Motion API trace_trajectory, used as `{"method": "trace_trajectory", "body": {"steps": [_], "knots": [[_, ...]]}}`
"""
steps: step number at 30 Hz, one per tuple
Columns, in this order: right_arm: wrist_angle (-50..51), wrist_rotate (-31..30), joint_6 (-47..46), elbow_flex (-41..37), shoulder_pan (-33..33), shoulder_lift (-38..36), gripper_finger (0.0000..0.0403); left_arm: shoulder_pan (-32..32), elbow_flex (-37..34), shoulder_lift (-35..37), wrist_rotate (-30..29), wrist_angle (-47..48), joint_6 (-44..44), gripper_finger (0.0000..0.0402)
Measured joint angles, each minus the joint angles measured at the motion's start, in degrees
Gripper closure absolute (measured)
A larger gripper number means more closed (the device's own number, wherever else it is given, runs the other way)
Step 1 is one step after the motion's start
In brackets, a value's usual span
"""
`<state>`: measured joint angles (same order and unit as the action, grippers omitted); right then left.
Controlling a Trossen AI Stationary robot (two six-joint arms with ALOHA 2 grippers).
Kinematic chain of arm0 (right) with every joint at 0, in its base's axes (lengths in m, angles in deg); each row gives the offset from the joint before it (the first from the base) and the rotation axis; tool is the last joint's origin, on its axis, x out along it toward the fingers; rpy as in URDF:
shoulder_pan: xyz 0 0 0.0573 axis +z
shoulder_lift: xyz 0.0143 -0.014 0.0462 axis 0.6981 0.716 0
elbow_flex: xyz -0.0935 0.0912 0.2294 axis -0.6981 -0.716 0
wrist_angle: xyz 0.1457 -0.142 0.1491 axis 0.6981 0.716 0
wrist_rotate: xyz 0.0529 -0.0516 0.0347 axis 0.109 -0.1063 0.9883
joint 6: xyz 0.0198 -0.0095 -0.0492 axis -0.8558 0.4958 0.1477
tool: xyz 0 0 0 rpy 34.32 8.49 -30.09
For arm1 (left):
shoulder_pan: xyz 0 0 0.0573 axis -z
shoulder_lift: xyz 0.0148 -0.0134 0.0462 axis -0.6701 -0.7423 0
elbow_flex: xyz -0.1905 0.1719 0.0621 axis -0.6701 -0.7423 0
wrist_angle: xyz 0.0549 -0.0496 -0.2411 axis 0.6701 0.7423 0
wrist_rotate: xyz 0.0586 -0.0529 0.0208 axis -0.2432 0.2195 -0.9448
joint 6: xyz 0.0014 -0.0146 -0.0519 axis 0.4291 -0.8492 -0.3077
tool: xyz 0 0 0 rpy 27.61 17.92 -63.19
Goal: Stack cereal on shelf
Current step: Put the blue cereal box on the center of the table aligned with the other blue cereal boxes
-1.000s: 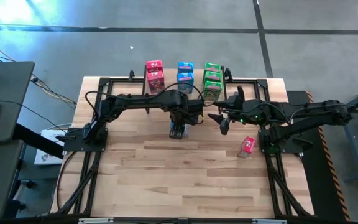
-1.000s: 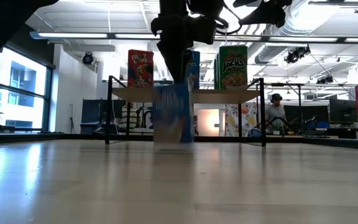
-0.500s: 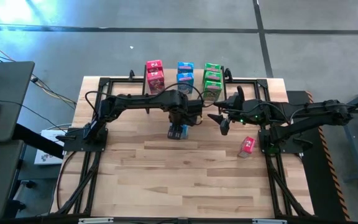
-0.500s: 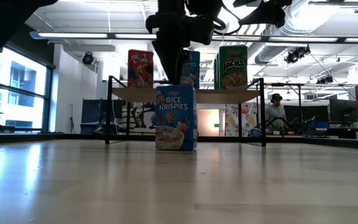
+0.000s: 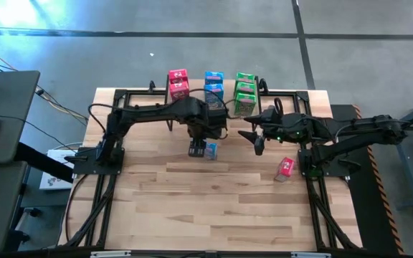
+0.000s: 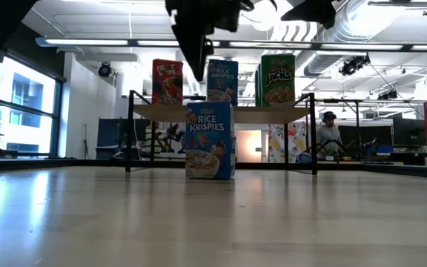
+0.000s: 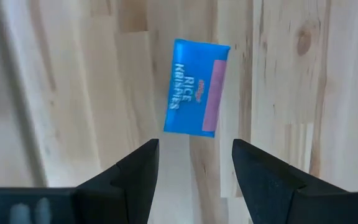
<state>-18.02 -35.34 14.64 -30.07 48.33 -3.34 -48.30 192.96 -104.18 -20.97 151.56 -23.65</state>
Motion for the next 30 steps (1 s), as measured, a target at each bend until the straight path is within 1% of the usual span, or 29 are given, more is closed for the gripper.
{"method": "trace_trajectory", "body": {"steps": [4, 8, 12, 22, 26, 30], "knots": [[-2.0, 0.4, 0.9, 0.0, 0.0, 0.0, 0.0124, -0.5, 0.0, 2.9, -0.4, 0.4, -1.7, 0.0206], [-4.9, 0.5, 4.2, 0.0, 0.0, 0.0, 0.0124, -0.6, 0.1, 6.4, -0.4, 0.3, -3.1, 0.0206], [-8.1, 2.6, 7.8, 0.0, 0.0, 0.0, 0.0124, -0.6, 0.0, 10.0, -0.8, 0.2, -4.6, 0.0206], [-16.0, 2.7, 10.8, 0.0, -0.1, 0.0, 0.0124, -0.6, 0.0, 18.5, -1.1, 0.3, -8.7, 0.0206], [-19.9, 2.7, 11.6, 0.0, -1.3, 0.0, 0.0124, -0.6, 0.0, 21.6, -1.3, 0.4, -10.1, 0.0206], [-21.2, 3.7, 11.6, 0.3, -3.0, 0.0, 0.0124, -0.6, 0.0, 24.4, -1.4, 0.6, -10.6, 0.0206]]}}
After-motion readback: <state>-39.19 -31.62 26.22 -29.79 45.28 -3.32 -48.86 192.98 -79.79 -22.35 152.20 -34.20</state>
